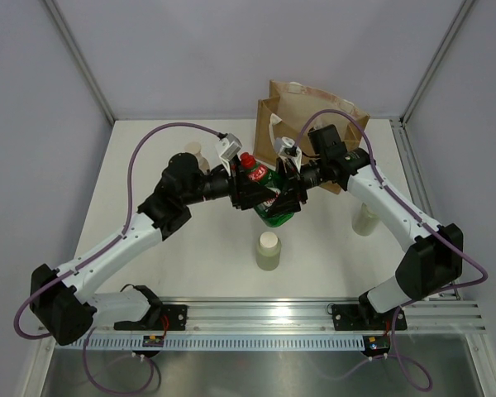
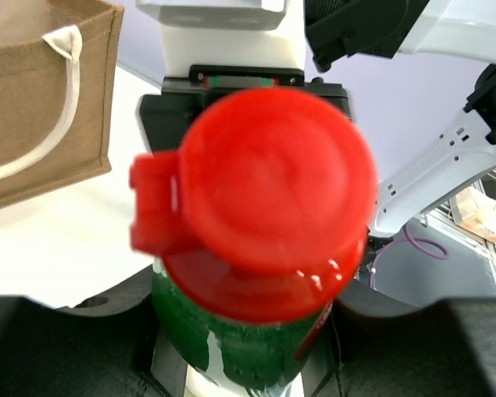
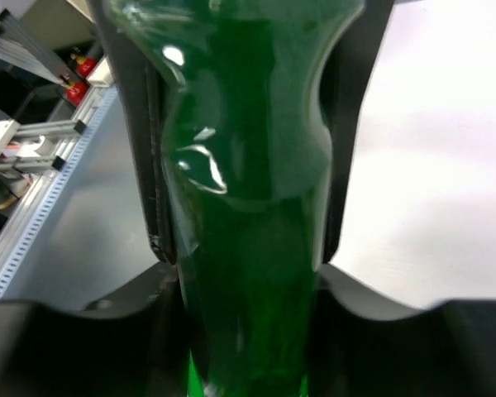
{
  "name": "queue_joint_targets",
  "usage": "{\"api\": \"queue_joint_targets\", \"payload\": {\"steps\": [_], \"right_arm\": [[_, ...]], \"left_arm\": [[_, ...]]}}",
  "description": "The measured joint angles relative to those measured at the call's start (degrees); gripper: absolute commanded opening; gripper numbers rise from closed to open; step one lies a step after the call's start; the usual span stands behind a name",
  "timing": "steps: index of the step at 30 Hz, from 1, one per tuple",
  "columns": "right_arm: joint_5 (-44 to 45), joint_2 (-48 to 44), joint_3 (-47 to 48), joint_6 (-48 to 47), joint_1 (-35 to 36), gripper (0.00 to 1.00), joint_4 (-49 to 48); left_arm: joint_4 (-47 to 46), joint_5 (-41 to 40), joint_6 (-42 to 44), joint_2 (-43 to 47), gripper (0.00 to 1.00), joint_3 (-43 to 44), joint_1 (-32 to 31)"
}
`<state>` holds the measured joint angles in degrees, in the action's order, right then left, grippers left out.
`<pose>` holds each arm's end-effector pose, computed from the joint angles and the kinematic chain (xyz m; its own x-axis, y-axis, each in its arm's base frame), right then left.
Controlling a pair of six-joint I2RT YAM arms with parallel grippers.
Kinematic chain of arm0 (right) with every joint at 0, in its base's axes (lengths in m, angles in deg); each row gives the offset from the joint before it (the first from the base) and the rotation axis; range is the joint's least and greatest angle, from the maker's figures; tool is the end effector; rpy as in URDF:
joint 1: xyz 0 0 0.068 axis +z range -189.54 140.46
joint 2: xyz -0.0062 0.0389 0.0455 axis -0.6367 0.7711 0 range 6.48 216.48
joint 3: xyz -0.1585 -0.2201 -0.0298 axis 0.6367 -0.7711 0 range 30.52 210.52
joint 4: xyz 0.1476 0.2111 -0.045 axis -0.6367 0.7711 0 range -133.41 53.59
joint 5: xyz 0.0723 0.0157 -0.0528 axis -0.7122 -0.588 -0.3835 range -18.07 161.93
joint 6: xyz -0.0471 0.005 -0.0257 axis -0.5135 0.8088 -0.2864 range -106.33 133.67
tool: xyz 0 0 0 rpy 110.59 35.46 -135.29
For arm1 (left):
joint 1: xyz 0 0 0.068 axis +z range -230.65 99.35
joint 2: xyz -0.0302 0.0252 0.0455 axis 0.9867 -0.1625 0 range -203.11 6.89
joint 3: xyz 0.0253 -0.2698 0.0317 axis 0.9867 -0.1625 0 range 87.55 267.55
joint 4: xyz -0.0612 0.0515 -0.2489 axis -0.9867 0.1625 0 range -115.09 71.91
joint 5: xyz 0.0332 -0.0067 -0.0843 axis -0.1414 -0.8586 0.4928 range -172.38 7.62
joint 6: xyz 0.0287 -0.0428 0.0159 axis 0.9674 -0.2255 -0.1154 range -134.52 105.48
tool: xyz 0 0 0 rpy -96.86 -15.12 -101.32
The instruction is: Place the personal care products into the canvas bag
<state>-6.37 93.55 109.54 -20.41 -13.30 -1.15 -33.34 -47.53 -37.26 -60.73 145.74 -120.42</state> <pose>0.2620 0.1681 0.3399 -0.2071 -0.2288 -0.9512 -0.9256 -0.2691 0.2662 0.1976 -0.1910 0.3745 -0.3872 -0.0905 -0.9175 0.8831 0.2496 -0.3973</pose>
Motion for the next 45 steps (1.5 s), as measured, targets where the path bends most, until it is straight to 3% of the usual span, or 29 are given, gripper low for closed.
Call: {"api": "queue_joint_targets", "payload": {"steps": [1, 2, 4, 5, 11, 17, 23, 29, 34, 38, 45], "right_arm": [[-0.37, 0.0, 0.0, 0.33, 0.04, 0.01, -0.26], [-0.44, -0.02, 0.02, 0.48, 0.02, 0.0, -0.35], [-0.44, -0.02, 0.04, 0.9, 0.02, 0.0, -0.46], [-0.39, -0.02, 0.07, 0.94, 0.02, 0.0, -0.42], [3.96, -0.07, 0.13, 2.29, -0.48, 0.0, 1.4], [5.57, -0.79, 0.13, 6.73, -3.28, 0.0, -0.7], [7.82, -1.7, 1.14, 13.49, -8.87, 0.0, -5.11], [20.24, 0.11, 14.14, 19.8, -19.26, 0.0, -8.2], [36.2, 4.35, 24.7, 21.03, -20.83, 0.0, -12.37], [45.42, 13.29, 34.1, 20.02, -20.44, 0.0, -12.7], [52.11, 22.8, 32.72, 11.78, -20.39, 0.0, -4.83]], "left_arm": [[-0.44, -0.04, -0.07, 0.02, 0.24, 0.0, 0.0], [-0.55, -0.11, -0.17, 0.02, 0.38, 0.0, 0.0], [-0.68, -0.22, -0.24, 0.07, 0.51, -0.09, 0.04], [-0.85, -0.37, -0.31, 0.13, 0.64, -0.22, 0.04], [-3.63, -6.1, -0.31, 3.82, 0.91, -0.63, 1.2], [-3.5, -10.34, 1.6, 6.34, 0.96, -0.39, 1.77], [4.55, -18.56, 6.34, 7.91, 0.99, 0.52, 1.99], [14.01, -25.9, 11.45, 14.69, 0.99, 0.55, 2.27], [17.64, -25.46, 11.43, 21.42, 0.99, -4.04, 2.27], [21.0, -24.11, 9.09, 26.01, 0.99, -11.26, 2.27], [22.77, -17.42, 5.09, 27.74, 0.99, -21.42, 2.19]]}}
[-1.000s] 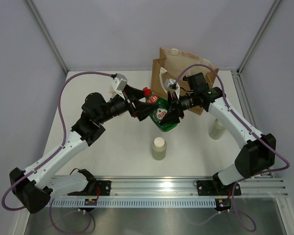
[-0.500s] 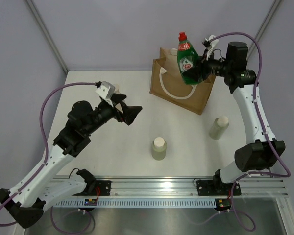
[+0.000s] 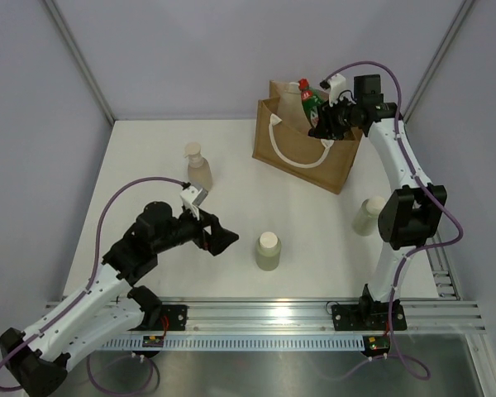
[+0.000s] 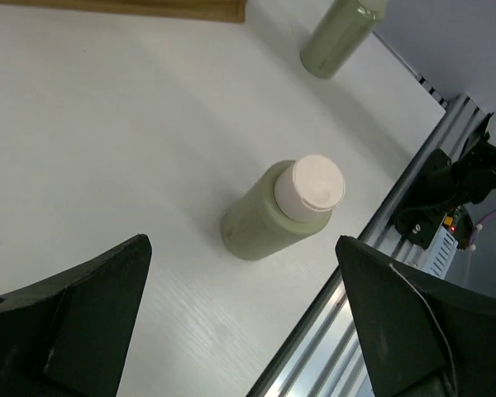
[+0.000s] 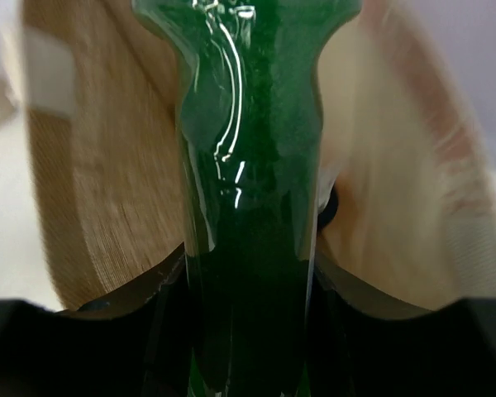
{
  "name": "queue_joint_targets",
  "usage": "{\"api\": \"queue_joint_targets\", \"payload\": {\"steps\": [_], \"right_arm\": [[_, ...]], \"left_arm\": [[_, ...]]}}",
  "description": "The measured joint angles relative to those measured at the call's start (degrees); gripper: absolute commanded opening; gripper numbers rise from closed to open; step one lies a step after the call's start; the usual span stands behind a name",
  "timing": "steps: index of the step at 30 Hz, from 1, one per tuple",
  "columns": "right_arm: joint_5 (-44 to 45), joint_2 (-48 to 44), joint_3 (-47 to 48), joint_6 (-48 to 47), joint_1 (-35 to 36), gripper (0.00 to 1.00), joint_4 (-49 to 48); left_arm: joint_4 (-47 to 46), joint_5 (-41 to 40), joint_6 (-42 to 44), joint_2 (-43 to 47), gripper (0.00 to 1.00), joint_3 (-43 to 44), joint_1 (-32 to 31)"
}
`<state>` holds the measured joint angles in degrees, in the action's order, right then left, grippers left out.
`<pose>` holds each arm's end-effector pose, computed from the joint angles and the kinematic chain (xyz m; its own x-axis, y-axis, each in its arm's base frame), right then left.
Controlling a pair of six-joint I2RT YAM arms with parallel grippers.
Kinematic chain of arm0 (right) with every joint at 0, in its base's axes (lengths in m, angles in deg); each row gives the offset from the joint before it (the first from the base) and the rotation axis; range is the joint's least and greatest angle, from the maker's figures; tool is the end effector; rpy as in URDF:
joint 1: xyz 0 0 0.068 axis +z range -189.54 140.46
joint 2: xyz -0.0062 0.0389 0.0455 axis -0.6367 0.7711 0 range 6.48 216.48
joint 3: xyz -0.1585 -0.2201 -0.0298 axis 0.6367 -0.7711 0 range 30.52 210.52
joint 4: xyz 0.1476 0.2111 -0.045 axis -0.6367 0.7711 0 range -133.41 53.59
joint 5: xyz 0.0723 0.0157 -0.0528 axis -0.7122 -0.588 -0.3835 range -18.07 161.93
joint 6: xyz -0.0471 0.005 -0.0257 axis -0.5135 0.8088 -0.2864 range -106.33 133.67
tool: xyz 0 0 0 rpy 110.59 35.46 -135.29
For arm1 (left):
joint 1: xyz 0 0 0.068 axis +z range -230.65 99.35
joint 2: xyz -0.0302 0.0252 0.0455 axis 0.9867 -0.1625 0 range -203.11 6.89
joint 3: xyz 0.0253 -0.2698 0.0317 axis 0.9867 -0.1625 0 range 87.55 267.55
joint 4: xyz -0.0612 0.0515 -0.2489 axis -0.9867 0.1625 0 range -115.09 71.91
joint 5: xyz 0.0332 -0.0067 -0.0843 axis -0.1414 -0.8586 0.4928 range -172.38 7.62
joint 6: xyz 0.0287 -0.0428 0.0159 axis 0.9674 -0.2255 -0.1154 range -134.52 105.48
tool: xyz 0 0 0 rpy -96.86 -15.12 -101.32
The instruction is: Place the personal care products into the canvas bag
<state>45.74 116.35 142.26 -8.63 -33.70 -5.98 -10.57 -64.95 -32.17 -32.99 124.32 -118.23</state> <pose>0.4349 0.0604 0.3682 -0.3651 -0.3797 -0.8501 -0.6346 0.7696 -0.0712 0.1267 -0.1110 0.2967 -0.4737 -0.0006 -0.8807 0.6974 0.6105 -0.3755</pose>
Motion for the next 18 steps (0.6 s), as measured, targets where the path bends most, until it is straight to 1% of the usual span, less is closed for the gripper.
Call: {"api": "queue_joint_targets", "payload": {"steps": [4, 6, 7, 8, 9, 11, 12, 16, 18], "right_arm": [[0.33, 0.07, -2.27, -5.9, 0.2, 0.03, 8.2], [1.03, 0.07, -2.27, -8.72, 0.7, 0.1, 10.4], [1.66, 0.09, -2.25, -10.19, 1.03, 0.15, 11.19], [2.16, 0.09, -2.12, -11.5, 1.42, 0.23, 12.28], [2.84, 0.33, -1.66, -12.57, 1.86, 0.37, 13.64], [3.34, 1.11, -0.15, -13.99, 2.54, 0.47, 16.31], [3.72, 1.88, 1.22, -14.38, 2.84, 0.54, 17.84], [4.37, 4.68, 6.43, -14.82, 3.41, 0.69, 20.96], [4.35, 4.96, 8.68, -14.47, 3.41, 0.72, 21.14]], "left_arm": [[-0.26, 1.33, -0.42, -0.98, 0.99, -0.83, -1.95], [-0.44, 0.98, -0.28, -1.7, 0.99, -0.83, -4.35], [-0.44, 0.63, -0.02, -2.21, 0.99, -0.81, -5.99], [-0.39, -0.02, 0.35, -2.75, 0.99, -0.81, -7.96], [-0.39, -0.85, 0.85, -3.43, 0.99, -0.79, -9.9], [-0.22, -2.82, 1.81, -4.76, 0.99, -0.79, -13.6], [-0.11, -4.0, 2.38, -5.57, 0.99, -0.79, -15.5], [-0.07, -9.33, 4.02, -8.68, 0.99, -0.79, -21.77], [-0.22, -12.04, 4.46, -10.25, 0.99, -0.79, -23.96]]}}
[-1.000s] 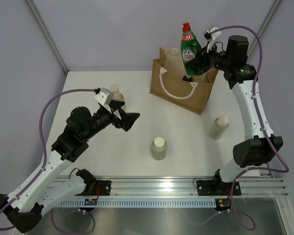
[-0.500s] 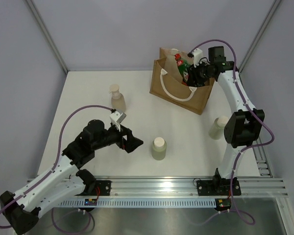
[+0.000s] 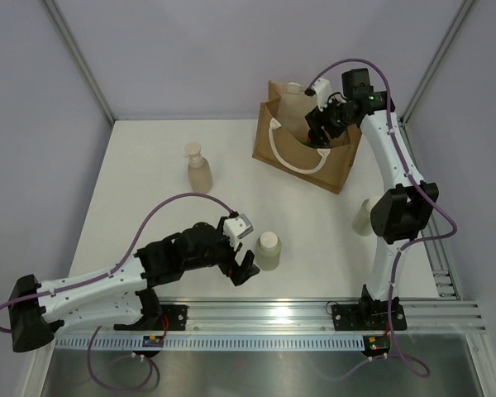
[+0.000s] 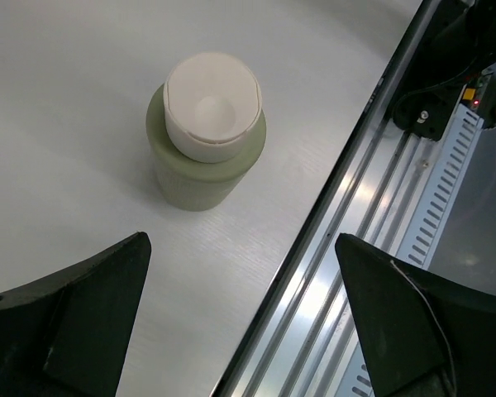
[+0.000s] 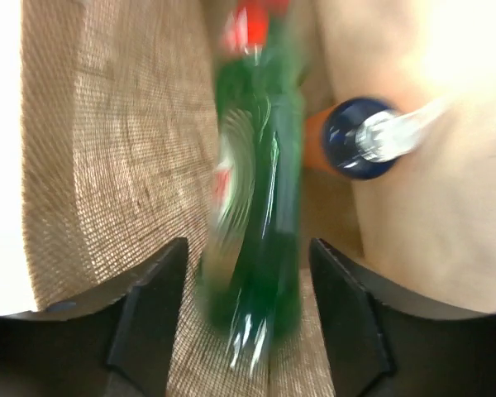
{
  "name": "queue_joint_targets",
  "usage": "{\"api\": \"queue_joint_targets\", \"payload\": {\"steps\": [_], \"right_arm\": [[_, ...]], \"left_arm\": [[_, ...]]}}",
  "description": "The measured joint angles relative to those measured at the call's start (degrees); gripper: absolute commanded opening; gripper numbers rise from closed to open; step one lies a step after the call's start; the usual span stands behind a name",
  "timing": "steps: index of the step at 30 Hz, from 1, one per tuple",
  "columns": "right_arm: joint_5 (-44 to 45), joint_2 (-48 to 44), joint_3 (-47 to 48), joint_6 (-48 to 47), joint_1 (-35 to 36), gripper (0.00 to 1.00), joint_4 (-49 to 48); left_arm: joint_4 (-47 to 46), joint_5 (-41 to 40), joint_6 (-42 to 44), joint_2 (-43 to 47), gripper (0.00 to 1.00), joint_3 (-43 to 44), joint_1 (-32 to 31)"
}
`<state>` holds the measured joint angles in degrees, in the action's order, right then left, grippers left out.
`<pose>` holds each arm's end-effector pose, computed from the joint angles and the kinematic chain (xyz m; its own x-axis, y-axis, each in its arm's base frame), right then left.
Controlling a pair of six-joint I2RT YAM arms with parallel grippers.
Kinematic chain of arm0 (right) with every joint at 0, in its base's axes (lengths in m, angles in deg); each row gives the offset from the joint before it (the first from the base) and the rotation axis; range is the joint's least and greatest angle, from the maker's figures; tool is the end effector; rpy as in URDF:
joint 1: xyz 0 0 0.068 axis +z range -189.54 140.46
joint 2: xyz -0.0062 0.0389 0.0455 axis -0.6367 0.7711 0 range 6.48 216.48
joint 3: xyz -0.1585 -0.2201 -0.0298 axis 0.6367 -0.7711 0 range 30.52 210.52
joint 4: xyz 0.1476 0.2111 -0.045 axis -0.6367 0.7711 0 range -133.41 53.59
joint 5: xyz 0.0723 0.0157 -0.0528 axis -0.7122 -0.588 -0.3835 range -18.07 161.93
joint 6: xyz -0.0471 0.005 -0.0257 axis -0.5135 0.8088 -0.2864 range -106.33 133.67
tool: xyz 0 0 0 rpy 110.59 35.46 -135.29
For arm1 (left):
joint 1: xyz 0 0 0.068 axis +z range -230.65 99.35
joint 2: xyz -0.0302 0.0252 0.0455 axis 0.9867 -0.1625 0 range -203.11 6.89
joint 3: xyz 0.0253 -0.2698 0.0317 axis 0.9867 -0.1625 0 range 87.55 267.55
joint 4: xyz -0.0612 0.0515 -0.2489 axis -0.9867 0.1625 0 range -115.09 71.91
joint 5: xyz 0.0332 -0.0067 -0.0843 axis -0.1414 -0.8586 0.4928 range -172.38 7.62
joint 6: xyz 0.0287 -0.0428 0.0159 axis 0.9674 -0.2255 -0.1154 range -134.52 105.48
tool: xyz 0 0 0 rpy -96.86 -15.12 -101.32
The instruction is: Place the personal care products into the canvas bag
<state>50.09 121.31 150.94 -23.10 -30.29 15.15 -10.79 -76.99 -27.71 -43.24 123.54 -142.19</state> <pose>0.4256 0.0828 0.3513 -0.4094 -0.6297 -0.6602 -0.7684 0.6281 -0.1226 0.0919 -0.1767 0.2624 -0.4296 0.3158 -0.8460 0.8388 0.4866 -0.2443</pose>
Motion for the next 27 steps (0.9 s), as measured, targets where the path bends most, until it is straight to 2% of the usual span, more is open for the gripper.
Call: {"api": "queue_joint_targets", "payload": {"steps": [2, 8, 13, 17, 21, 27], "right_arm": [[-0.04, -0.13, 2.4, 0.59, 0.02, 0.78, -0.22], [-0.83, -2.38, 3.74, 1.86, 0.0, 0.83, -0.24], [-7.56, -8.63, 0.98, 1.77, -0.11, 0.89, 0.85], [-17.29, -22.36, -12.11, 1.36, -0.22, 0.92, -1.27], [-26.73, -40.44, -30.36, 1.68, -0.26, 0.96, -6.25], [-32.74, -53.51, -49.9, 1.7, -0.26, 0.98, -11.98]], "left_arm": [[-0.48, -2.84, 0.37, -1.79, 0.99, 0.0, -1.84], [-3.45, -8.37, 1.51, -5.16, 0.99, -0.11, -3.82], [-10.58, -10.99, 3.17, -6.95, 0.99, -2.78, -4.13], [-16.98, -12.07, 3.96, -11.37, 0.99, -5.38, -4.31], [-23.28, -13.46, 4.17, -17.64, 0.99, -6.51, -4.83], [-32.41, -16.79, 4.22, -25.59, 0.97, -6.56, -5.27]]}}
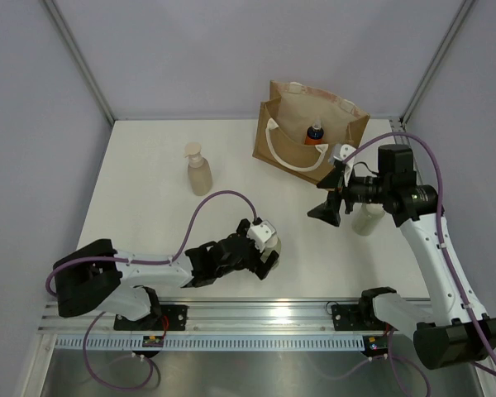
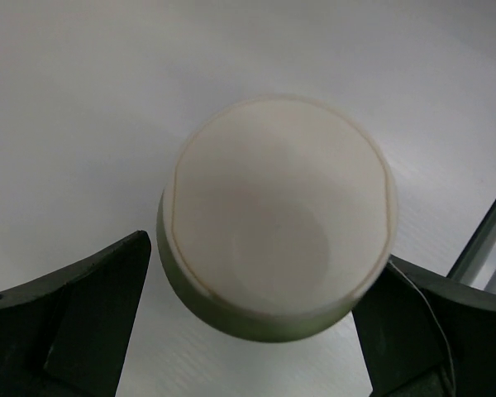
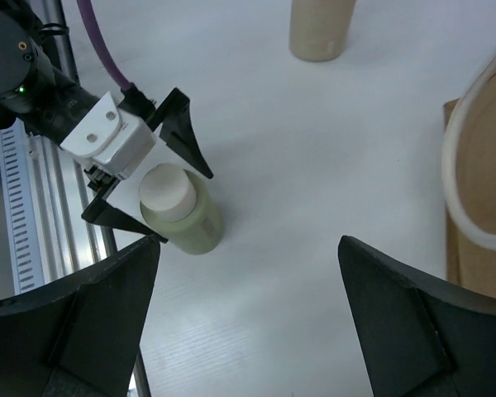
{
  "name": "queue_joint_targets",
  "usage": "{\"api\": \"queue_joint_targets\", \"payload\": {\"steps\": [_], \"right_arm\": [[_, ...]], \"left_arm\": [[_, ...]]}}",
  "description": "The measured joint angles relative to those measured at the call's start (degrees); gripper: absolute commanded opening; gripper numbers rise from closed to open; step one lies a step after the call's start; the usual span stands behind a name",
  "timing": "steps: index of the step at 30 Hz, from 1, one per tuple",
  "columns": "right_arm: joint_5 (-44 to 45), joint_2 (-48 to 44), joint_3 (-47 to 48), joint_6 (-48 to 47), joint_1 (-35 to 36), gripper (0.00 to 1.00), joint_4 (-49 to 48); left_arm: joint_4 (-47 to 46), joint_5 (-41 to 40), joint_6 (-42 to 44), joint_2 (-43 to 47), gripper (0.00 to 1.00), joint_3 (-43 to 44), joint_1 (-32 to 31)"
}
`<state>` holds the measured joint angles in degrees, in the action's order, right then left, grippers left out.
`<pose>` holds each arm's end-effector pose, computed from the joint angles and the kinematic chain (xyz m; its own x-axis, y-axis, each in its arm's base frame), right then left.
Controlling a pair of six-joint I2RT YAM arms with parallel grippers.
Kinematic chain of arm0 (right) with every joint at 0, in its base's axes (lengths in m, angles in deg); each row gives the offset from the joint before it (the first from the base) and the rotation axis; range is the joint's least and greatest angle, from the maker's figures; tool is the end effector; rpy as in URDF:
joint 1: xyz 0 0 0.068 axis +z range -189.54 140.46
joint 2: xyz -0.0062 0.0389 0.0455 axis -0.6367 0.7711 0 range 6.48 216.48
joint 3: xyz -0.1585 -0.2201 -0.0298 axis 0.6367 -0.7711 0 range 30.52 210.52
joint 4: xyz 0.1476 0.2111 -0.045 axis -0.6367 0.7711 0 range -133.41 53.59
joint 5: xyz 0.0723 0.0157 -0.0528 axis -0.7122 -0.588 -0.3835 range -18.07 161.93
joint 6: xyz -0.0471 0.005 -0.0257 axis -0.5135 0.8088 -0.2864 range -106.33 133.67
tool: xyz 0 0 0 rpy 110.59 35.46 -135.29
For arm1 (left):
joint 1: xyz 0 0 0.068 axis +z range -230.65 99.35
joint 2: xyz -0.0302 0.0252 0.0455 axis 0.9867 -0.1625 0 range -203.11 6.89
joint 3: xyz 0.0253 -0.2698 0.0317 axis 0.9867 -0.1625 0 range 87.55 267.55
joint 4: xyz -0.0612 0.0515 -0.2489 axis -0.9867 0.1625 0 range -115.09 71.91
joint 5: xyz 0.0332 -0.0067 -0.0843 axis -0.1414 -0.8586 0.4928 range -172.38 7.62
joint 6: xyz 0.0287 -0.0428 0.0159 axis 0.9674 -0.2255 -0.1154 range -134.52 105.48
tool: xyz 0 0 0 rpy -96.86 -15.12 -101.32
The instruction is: Place the personal care products into the canvas bag
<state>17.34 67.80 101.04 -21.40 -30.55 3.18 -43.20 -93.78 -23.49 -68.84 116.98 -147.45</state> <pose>0.1937 0.0601 0.3862 -0.0713 -0.3484 -0.9346 -0.9422 0.3310 -0.0515 0.1102 -0.2394 0.1823 -0.3135 0.3436 -0.8852 0.7933 0.6072 -0.0453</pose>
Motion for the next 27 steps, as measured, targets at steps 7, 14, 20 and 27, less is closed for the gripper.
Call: {"api": "queue_joint_targets", "payload": {"steps": [7, 14, 20, 27], "right_arm": [[-0.39, -3.5, -12.31, -0.15, 0.0, 0.99, -0.9], [-0.33, -8.61, -15.41, -0.07, 0.0, 0.99, -1.53], [1.84, -8.79, -18.23, 0.24, 0.0, 0.97, -2.43], [14.08, -6.54, -22.99, 9.22, 5.6, 0.98, -12.5]], "left_arm": [[-6.45, -2.49, -0.5, -5.33, 0.73, 0.9, -0.04], [-8.7, -2.29, -1.79, -6.32, 0.13, 1.2, 0.46], [-9.57, 4.0, -8.98, -6.25, 0.0, 1.33, 6.47], [-4.46, 13.38, -24.02, -6.05, 0.0, 5.79, 17.42]]}}
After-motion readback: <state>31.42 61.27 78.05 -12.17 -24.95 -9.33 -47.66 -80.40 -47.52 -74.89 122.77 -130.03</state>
